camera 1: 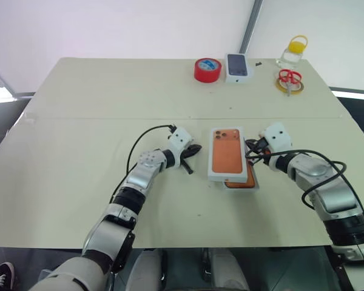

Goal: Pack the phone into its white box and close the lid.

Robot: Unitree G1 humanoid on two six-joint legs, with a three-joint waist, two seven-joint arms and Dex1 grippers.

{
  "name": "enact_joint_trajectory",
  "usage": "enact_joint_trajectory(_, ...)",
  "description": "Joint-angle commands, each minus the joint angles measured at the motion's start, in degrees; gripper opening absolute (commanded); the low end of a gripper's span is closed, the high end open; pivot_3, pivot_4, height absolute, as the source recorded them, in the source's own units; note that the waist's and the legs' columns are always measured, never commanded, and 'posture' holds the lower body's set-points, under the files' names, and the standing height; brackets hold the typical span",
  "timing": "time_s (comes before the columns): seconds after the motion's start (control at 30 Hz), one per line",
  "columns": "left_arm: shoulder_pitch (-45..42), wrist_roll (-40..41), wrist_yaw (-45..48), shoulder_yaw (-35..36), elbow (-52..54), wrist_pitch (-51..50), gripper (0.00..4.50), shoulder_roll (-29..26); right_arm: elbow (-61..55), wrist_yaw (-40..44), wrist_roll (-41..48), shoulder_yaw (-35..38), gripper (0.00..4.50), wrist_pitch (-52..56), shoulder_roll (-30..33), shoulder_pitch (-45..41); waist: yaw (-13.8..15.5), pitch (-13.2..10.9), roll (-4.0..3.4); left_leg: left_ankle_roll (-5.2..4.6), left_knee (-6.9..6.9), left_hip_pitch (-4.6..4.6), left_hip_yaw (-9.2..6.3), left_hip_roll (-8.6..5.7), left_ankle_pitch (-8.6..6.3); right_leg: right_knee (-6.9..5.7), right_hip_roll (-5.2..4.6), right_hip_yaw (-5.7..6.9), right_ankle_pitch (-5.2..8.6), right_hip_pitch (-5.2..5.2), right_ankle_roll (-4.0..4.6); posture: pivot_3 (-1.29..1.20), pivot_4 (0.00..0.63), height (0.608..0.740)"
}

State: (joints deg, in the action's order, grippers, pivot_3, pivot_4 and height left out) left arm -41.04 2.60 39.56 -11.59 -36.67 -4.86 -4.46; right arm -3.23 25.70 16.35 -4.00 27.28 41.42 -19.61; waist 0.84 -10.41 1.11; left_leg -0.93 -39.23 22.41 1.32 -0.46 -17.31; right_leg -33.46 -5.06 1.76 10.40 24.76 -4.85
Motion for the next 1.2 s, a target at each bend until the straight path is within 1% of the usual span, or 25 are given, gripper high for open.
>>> enact_joint_trajectory(0.03,-0.9,0.6,2.4,-1.2,0.5,-1.2,0.0,2.1,-1.8,1.2,-1.2,1.9,0.06,-0.3,-0.5,-0.6,0.0,0.0,0.0,0.0,0.0,0.0,0.0,0.0,0.0,0.0,0.0,0.0,0.0,0.0,0.0,0.0,0.15,0.74)
enact_joint_trajectory(0.33,0.2,0.3,5.3,-2.9,5.0,-1.5,0.0,4.0,-4.4,3.1,-2.5,3.8,0.06,0.8,-0.4,1.5,0.0,0.0,0.0,0.0,0.0,0.01,0.0,-0.01,0.0,0.0,-0.02,0.0,0.0,0.0,0.01,0.0,0.15,0.74)
enact_joint_trajectory(0.6,1.8,-0.4,6.6,-4.7,8.0,-2.0,0.0,3.7,-7.7,4.3,-2.1,5.9,0.06,3.1,-0.6,5.0,0.0,0.0,0.0,0.0,0.0,0.0,0.0,0.0,0.0,0.0,-0.03,-0.01,-0.01,0.0,0.02,0.0,0.15,0.74)
enact_joint_trajectory(0.9,3.2,-0.4,7.3,-4.8,10.1,-1.7,0.0,3.6,-10.4,5.4,-1.7,7.4,0.06,6.2,-0.4,6.7,0.1,0.0,0.0,0.0,0.0,0.0,0.0,0.0,0.0,-0.01,-0.02,-0.01,0.0,0.0,0.02,0.0,0.15,0.74)
enact_joint_trajectory(1.0,3.5,0.9,7.7,-4.0,11.8,-3.6,0.0,3.8,-11.1,6.1,-1.5,7.8,0.06,7.1,-0.5,7.2,0.0,0.0,0.0,0.0,0.0,0.0,0.0,0.0,0.0,0.0,-0.02,-0.01,0.0,0.0,0.02,0.0,0.15,0.74)
enact_joint_trajectory(1.2,4.5,-2.0,7.8,-6.1,10.8,-2.7,0.0,1.6,-10.6,6.9,-4.0,6.7,0.06,6.7,0.5,9.2,0.0,0.0,-0.01,0.0,-0.01,-0.01,-0.01,-0.01,0.0,-0.02,-0.02,-0.01,0.0,0.0,0.02,0.0,0.15,0.74)
